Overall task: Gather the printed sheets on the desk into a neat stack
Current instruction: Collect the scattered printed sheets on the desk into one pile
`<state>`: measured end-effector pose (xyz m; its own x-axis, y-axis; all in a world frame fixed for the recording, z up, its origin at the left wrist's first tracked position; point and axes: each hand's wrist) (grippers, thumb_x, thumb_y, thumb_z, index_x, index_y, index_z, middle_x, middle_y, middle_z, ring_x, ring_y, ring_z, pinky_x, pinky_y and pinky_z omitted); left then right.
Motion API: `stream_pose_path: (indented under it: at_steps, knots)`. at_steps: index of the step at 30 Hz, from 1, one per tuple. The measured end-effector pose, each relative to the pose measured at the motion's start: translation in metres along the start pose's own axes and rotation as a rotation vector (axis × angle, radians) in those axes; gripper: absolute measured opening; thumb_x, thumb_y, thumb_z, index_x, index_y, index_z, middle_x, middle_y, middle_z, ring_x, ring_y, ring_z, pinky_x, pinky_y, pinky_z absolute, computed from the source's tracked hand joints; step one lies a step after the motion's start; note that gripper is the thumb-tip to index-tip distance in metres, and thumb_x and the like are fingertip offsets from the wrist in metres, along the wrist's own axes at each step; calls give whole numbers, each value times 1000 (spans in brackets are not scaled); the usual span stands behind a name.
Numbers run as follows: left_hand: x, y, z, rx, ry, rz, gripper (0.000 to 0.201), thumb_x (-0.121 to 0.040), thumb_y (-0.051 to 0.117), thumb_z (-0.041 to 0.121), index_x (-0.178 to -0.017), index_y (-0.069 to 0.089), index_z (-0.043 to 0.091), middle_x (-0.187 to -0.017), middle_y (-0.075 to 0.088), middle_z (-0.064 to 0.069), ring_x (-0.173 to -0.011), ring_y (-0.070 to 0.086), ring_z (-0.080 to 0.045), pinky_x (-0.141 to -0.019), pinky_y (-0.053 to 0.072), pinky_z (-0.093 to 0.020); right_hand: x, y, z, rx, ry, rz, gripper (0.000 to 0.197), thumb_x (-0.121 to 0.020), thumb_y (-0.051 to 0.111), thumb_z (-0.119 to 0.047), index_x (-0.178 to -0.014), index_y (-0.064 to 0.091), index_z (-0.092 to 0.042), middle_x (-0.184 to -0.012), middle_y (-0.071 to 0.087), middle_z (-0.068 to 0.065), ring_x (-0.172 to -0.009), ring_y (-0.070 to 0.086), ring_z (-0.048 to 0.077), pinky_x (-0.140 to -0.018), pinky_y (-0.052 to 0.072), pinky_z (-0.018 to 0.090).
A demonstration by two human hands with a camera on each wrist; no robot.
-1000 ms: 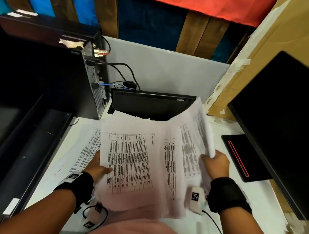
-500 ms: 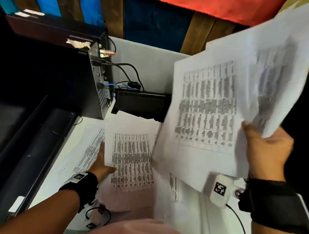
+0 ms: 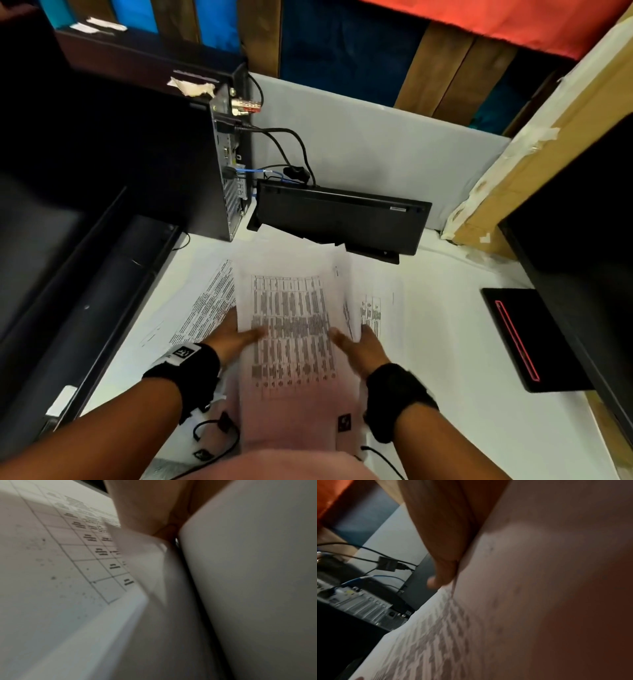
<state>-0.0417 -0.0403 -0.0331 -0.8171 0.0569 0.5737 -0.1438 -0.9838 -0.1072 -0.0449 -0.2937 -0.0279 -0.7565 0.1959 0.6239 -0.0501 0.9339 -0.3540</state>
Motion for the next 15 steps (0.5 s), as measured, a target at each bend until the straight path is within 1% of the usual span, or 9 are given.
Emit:
stream_pose_path:
  at_steps: [1,3,5,7,9,11,12,14,15]
  knots:
    - [-2,0,-3,-7,4,20,62,-89,66,15,-141,32,10,-129,57,-9,-105,57,-22,-86,48,-28,0,0,-1,12,-19,91,80,-86,66,-44,-145,28,-7,-152,37,15,-137,41,33,-106,38,39]
    - [-4,-2,-8,11,13,49,64,-87,68,12,-141,35,9,-129,59,-12,-103,59,-23,-86,47,-30,-1,-4,1,103,-84,238,47,-96,55,-31,-132,37,-6,-138,52,21,-122,53,33,-97,41,33]
    - [-6,-4,-11,34,-9,58,63,-83,73,18,-136,39,13,-121,62,-8,-104,60,-24,-91,48,-36,-1,-5,5,307,-124,177,34,-99,45,-13,-131,39,-6,-130,58,22,-116,57,32,-91,42,29]
    - [-6,-2,-8,61,-55,18,70,-73,80,22,-132,42,19,-116,64,-6,-108,60,-28,-100,46,-48,1,-1,10,461,-150,45,38,-99,41,-6,-137,38,-6,-127,60,20,-115,58,29,-88,40,25]
    - [-7,0,-5,83,-67,-16,72,-68,76,9,-132,43,16,-112,64,-9,-110,59,-33,-103,42,-55,4,6,11,511,-187,4,43,-99,45,-13,-141,36,-6,-125,60,18,-115,58,28,-89,41,26]
    - [-7,1,0,74,-40,-20,71,-73,67,-11,-135,42,13,-114,65,-9,-117,56,-34,-106,40,-53,3,6,13,454,-209,41,55,-95,57,-29,-141,39,-5,-132,54,16,-120,54,28,-96,42,30]
    - [-5,1,4,54,-15,-32,73,-75,65,-14,-137,41,16,-120,64,-8,-122,55,-32,-108,39,-51,1,2,14,397,-218,73,65,-89,65,-37,-140,41,-5,-134,51,14,-120,53,27,-97,42,30]
    - [1,3,14,39,62,-78,74,-77,66,-14,-136,43,25,-128,62,-4,-125,53,-26,-110,37,-49,1,-13,12,228,-234,115,91,-71,80,-45,-142,39,-5,-127,50,9,-116,53,24,-95,42,28]
    - [4,5,20,49,95,-108,71,-78,66,-12,-131,47,31,-128,63,-1,-123,54,-22,-109,38,-47,1,-21,11,104,-219,102,103,-63,85,-45,-144,36,-6,-124,48,6,-118,51,24,-94,41,27]
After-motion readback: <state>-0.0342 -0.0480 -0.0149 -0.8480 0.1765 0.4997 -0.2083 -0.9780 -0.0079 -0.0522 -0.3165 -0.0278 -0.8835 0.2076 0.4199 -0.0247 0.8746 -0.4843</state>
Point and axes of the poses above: each hand's wrist, its own x-axis away from the middle knuckle, its own y-axis out of the palm, z = x × y
